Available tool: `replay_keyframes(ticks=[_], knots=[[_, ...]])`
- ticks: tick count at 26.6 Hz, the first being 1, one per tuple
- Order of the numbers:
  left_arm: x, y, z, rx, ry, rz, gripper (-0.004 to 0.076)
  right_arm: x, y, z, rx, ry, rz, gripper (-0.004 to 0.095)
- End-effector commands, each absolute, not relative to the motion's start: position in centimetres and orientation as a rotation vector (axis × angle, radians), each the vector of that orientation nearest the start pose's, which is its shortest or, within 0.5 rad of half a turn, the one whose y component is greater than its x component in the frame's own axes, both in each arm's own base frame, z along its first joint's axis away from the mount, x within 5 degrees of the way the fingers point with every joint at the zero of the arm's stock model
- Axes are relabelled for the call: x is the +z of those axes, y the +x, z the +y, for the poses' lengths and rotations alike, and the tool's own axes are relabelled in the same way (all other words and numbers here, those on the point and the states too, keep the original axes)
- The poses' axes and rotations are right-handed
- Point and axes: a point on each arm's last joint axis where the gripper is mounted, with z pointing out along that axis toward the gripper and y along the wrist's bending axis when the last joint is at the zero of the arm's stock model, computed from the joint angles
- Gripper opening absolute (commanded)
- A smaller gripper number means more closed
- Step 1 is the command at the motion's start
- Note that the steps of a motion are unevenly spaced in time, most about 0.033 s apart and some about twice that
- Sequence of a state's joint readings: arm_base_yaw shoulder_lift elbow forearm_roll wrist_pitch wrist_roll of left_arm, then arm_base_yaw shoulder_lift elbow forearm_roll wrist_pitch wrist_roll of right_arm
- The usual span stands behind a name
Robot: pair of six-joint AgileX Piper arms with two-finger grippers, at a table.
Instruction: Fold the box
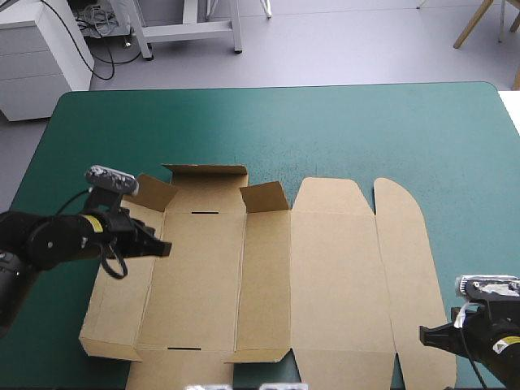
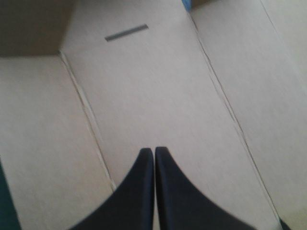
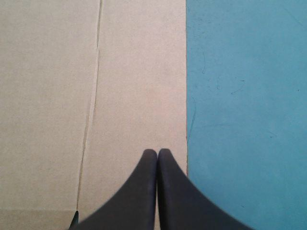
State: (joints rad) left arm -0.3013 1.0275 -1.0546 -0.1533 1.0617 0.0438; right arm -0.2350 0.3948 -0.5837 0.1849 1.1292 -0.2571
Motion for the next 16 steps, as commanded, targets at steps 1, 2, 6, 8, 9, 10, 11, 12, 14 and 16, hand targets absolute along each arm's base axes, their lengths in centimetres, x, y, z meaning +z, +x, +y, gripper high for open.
replay_keyframes(ticks=[1,2,6,8,9,10,11,12,14,16], knots=[[39.2,20.6,-5.2,-0.243,0.254,2.36,-0.0008,30.0,5.5,0.3,0.0,-0.003,2.33,-0.0019],[39.4,21.4,-4.2,-0.219,0.215,2.369,-0.0008,30.0,5.5,0.3,0.0,-0.003,2.33,-0.0019],[39.5,23.6,0.4,-0.163,0.013,2.425,-0.0009,30.0,5.5,0.3,0.0,-0.003,2.33,-0.0019],[38.8,24.0,4.0,-0.143,-0.153,2.461,-0.0009,30.0,5.5,0.3,0.0,-0.003,2.33,-0.0019],[38.5,23.9,5.2,-0.14,-0.198,2.478,-0.0009,30.0,5.5,0.3,0.0,-0.003,2.33,-0.0019],[38.3,23.8,6.2,-0.148,-0.248,2.491,-0.0009,30.0,5.5,0.3,0.0,-0.003,2.33,-0.0019],[38.0,23.6,7.0,-0.156,-0.277,2.505,-0.0009,30.0,5.5,0.3,0.0,-0.003,2.33,-0.0019],[37.8,23.3,7.9,-0.167,-0.306,2.519,-0.0009,30.0,5.5,0.3,0.0,-0.003,2.33,-0.0019],[37.3,22.9,9.2,-0.203,-0.321,2.56,-0.0009,30.0,5.5,0.3,0.0,-0.003,2.33,-0.0019],[36.5,21.9,10.7,-0.233,-0.332,2.644,-0.0009,30.0,5.5,0.3,0.0,-0.003,2.33,-0.0019]])
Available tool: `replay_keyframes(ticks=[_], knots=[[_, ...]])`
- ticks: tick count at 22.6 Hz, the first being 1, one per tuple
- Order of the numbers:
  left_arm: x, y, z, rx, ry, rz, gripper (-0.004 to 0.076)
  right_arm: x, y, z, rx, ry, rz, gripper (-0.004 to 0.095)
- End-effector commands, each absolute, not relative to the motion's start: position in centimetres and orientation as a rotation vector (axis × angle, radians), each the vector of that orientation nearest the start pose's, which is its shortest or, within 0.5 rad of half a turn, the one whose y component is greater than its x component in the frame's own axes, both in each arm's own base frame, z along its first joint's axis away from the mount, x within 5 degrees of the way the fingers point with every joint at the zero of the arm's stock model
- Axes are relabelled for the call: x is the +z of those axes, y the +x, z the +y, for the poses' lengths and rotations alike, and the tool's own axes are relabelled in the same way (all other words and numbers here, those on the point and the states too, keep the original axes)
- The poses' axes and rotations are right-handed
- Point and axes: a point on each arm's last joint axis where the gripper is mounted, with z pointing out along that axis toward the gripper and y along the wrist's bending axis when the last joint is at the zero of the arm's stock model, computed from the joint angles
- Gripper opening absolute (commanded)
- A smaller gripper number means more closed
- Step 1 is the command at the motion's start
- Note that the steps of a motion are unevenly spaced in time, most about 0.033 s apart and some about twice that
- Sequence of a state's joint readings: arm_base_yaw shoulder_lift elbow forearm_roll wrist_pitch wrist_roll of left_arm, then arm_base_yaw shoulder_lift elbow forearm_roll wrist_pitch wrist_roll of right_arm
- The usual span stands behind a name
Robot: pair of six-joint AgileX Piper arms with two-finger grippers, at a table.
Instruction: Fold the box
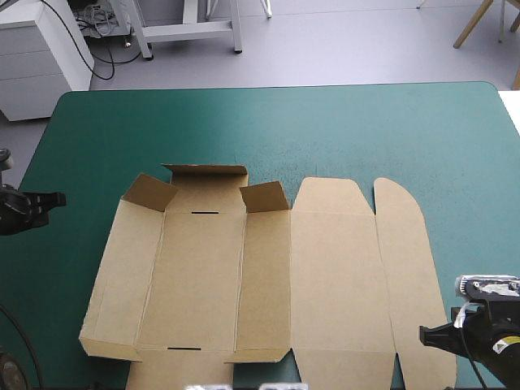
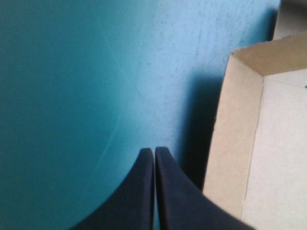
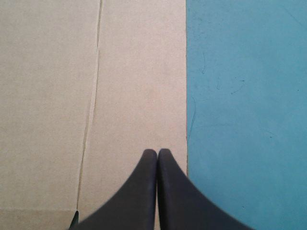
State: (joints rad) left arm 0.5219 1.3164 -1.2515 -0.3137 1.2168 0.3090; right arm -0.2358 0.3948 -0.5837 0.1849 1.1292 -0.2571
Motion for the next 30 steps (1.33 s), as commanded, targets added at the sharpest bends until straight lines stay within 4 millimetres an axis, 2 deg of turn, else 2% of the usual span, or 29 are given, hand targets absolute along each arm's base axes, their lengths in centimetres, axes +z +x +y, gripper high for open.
replay_keyframes(ticks=[1,6,7,8,9,12,13,14,18,21,26,30], knots=[[36.3,21.7,11.3,-0.222,-0.367,2.644,-0.0009,30.0,5.5,0.3,0.0,-0.003,2.33,-0.0019],[36.3,21.6,11.5,-0.194,-0.328,2.655,-0.0009,30.0,5.6,0.2,-0.003,0.0,2.321,-0.0019],[36.2,21.5,11.7,-0.168,-0.327,2.667,0.0,30.0,5.7,0.2,0.0,0.002,2.312,-0.0019],[36.1,21.4,11.8,-0.143,-0.325,2.679,0.0044,30.0,5.8,0.3,0.005,0.004,2.303,-0.0019],[36.1,21.4,11.9,-0.132,-0.33,2.684,0.0121,30.0,5.8,0.3,0.01,0.006,2.298,-0.0019],[36.1,21.4,11.9,-0.13,-0.33,2.685,0.0489,29.6,6.2,0.2,0.006,0.017,2.27,-0.0019],[36.1,21.4,11.9,-0.134,-0.334,2.683,0.0552,29.6,6.2,0.2,0.006,0.018,2.27,-0.0019],[36.1,21.4,11.9,-0.152,-0.388,2.675,0.058,29.6,6.2,0.2,0.008,0.018,2.27,-0.002],[36.3,21.8,11.3,-0.257,-0.422,2.629,0.0559,29.5,6.2,0.3,0.016,0.004,2.273,-0.0019],[35.7,21.9,10.8,-0.334,-0.407,2.623,0.0535,29.6,6.2,0.3,0.02,0.004,2.274,-0.0019],[32.8,21.5,10.2,-0.431,-0.366,2.687,0.0496,30.0,5.5,0.5,0.028,-0.025,2.327,-0.0019],[29.3,20.5,9.5,-0.514,-0.303,2.783,0.0482,29.9,5.4,0.5,0.033,-0.031,2.345,-0.0019]])
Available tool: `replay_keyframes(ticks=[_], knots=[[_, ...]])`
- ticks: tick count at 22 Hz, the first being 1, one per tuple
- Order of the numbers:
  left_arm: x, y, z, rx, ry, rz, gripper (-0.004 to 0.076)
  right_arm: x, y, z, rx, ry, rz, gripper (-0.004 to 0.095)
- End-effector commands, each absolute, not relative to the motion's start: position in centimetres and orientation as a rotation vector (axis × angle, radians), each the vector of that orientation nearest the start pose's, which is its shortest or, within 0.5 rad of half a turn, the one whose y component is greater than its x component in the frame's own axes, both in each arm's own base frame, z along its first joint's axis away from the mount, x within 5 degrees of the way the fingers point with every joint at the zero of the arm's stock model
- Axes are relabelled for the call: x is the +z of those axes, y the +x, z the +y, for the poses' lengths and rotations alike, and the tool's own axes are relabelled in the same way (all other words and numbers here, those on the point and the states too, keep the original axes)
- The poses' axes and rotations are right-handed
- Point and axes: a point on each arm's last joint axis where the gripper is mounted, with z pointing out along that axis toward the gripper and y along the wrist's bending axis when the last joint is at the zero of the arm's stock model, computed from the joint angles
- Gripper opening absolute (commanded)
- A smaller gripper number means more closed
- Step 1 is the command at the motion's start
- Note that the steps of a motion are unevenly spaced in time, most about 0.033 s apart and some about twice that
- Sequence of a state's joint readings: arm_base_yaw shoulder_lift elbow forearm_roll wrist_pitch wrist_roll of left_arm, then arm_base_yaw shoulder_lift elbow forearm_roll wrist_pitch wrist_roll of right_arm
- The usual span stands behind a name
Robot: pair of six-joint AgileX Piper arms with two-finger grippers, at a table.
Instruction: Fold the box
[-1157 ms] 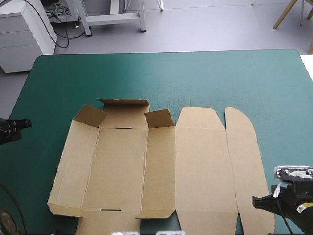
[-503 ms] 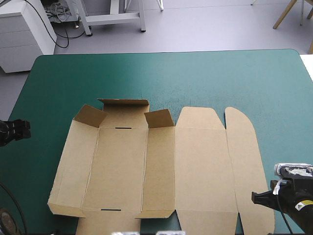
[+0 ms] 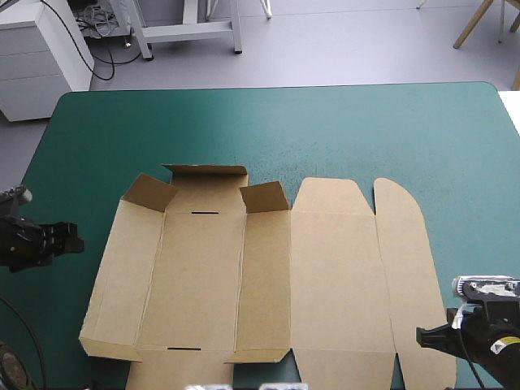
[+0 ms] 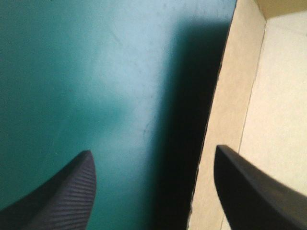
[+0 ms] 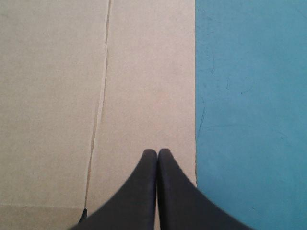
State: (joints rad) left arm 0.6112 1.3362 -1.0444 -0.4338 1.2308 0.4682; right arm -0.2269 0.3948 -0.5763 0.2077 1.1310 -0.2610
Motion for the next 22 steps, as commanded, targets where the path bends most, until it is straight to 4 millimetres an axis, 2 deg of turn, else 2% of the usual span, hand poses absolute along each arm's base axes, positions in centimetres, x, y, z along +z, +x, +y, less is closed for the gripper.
replay_keyframes(ticks=[1,4,8,10,11,12,13,22], knots=[[28.6,20.2,9.2,-0.537,-0.289,2.798,0.048,29.9,5.4,0.5,0.033,-0.031,2.345,-0.0019],[26.9,19.6,8.5,-0.623,-0.238,2.822,0.048,29.9,5.4,0.5,0.033,-0.031,2.345,-0.0019],[24.2,18.3,7.2,-0.756,-0.16,2.85,0.0404,29.9,5.4,0.5,0.033,-0.031,2.345,-0.0019],[23.4,17.8,6.9,-0.782,-0.129,2.868,0.0297,29.9,5.4,0.5,0.033,-0.031,2.345,-0.0019],[23.3,17.8,6.8,-0.784,-0.115,2.868,0.0195,29.9,5.4,0.5,0.033,-0.031,2.345,-0.0019],[23.3,17.8,6.8,-0.785,-0.116,2.867,0.013,29.9,5.4,0.5,0.033,-0.031,2.345,-0.0019],[23.3,17.8,6.8,-0.785,-0.116,2.867,0.0005,29.9,5.4,0.5,0.033,-0.031,2.345,-0.0019],[23.3,17.8,6.8,-0.785,-0.111,2.866,-0.001,29.9,5.4,0.5,0.033,-0.031,2.345,-0.0019]])
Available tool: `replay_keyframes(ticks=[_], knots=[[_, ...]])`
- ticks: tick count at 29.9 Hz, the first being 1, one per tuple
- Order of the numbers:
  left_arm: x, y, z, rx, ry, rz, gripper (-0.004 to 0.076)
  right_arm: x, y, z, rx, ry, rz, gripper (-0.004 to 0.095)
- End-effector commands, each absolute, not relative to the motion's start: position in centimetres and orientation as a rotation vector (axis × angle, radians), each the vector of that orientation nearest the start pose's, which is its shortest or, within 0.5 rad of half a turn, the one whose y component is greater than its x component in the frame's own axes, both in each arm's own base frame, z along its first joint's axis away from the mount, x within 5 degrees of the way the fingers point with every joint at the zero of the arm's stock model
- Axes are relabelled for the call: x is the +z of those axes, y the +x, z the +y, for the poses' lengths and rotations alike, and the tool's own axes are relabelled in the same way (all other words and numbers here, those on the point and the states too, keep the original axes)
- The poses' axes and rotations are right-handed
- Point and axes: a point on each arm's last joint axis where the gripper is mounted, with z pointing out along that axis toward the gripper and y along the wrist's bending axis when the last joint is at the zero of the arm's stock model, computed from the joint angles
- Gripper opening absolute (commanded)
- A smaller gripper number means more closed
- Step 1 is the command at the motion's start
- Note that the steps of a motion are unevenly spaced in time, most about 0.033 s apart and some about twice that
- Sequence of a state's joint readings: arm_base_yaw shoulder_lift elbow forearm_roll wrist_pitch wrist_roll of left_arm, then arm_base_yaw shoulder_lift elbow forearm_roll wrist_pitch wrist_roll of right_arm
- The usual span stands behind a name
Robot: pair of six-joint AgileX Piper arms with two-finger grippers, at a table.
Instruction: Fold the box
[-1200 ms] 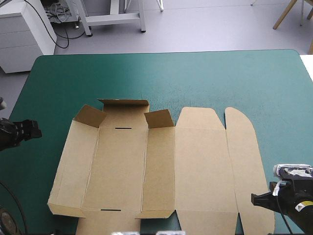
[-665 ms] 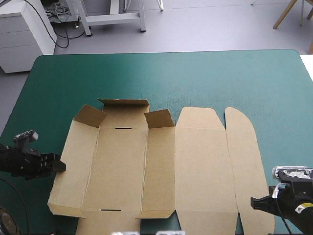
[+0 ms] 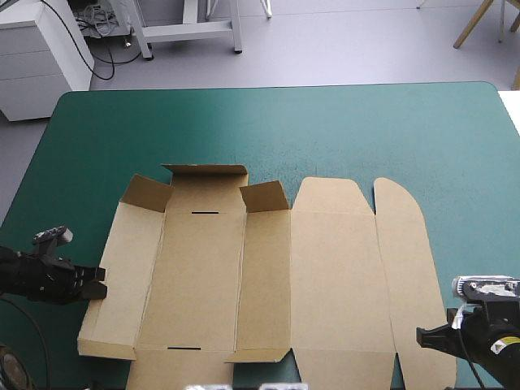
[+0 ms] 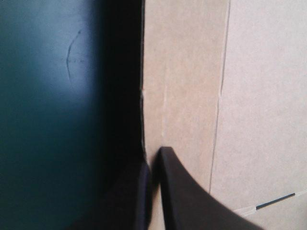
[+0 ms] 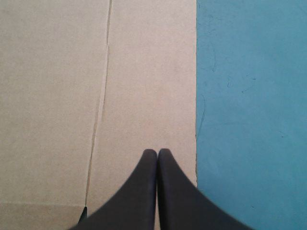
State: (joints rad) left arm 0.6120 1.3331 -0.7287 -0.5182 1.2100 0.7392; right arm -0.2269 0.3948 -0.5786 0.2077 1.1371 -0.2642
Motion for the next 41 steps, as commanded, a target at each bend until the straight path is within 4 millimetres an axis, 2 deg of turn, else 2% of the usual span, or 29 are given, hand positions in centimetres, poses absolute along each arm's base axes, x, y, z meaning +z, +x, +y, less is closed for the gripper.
replay_keyframes(ticks=[1,10,12,15,18,20,24,34,41], knots=[[23.3,17.8,6.8,-0.785,-0.111,2.866,-0.001,29.9,5.4,0.5,0.033,-0.031,2.345,-0.0019],[23.3,17.8,6.8,-0.787,-0.104,2.861,0.0007,29.9,5.4,0.5,0.033,-0.031,2.345,-0.0019],[23.3,17.8,6.8,-0.787,-0.104,2.861,0.0059,29.9,5.4,0.5,0.033,-0.031,2.345,-0.0019],[23.3,18.0,6.2,-0.8,-0.11,2.876,0.0186,30.0,5.5,0.5,0.031,-0.03,2.34,-0.0019],[23.3,18.3,5.3,-0.799,-0.03,2.899,0.0287,30.0,5.5,0.5,0.031,-0.03,2.339,-0.0019],[23.2,18.4,4.7,-0.787,0.027,2.925,0.0323,30.0,5.5,0.5,0.031,-0.03,2.339,-0.0019],[22.9,18.3,3.9,-0.772,0.077,2.974,0.0328,30.0,5.5,0.5,0.031,-0.03,2.339,-0.0019],[21.1,17.0,2.6,-0.925,0.013,2.986,0.0328,30.0,5.5,0.5,0.031,-0.03,2.339,-0.0019],[21.4,16.9,2.5,-0.914,0.02,2.973,0.0324,30.0,5.5,0.5,0.031,-0.03,2.339,-0.0019]])
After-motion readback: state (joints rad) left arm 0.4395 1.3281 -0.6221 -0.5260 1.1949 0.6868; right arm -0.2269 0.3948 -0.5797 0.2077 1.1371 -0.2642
